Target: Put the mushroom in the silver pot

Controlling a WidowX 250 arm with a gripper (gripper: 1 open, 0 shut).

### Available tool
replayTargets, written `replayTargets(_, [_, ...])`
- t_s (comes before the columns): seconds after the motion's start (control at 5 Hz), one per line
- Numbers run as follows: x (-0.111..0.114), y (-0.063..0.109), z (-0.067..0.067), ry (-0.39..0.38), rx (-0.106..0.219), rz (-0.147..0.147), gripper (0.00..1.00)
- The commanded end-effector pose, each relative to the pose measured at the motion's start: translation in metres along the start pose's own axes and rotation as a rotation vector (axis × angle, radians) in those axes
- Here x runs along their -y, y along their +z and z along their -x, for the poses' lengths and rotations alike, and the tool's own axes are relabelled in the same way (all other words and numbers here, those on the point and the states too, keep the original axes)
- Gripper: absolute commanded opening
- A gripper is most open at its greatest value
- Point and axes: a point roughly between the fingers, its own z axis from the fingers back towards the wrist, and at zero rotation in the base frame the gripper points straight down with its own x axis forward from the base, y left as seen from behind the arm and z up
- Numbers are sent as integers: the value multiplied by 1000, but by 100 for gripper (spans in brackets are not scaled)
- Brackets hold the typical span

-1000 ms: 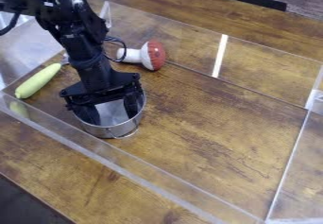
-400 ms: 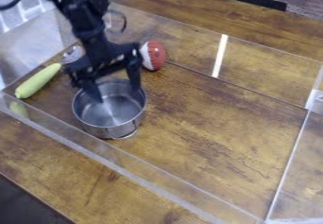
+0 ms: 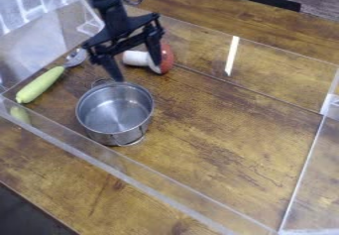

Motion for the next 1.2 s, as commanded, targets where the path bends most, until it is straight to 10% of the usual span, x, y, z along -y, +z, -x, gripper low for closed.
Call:
replayTargets(0.0, [37, 26, -2, -24, 53, 53, 100])
replayTargets(1.0, [27, 22, -25, 123, 208, 79, 100])
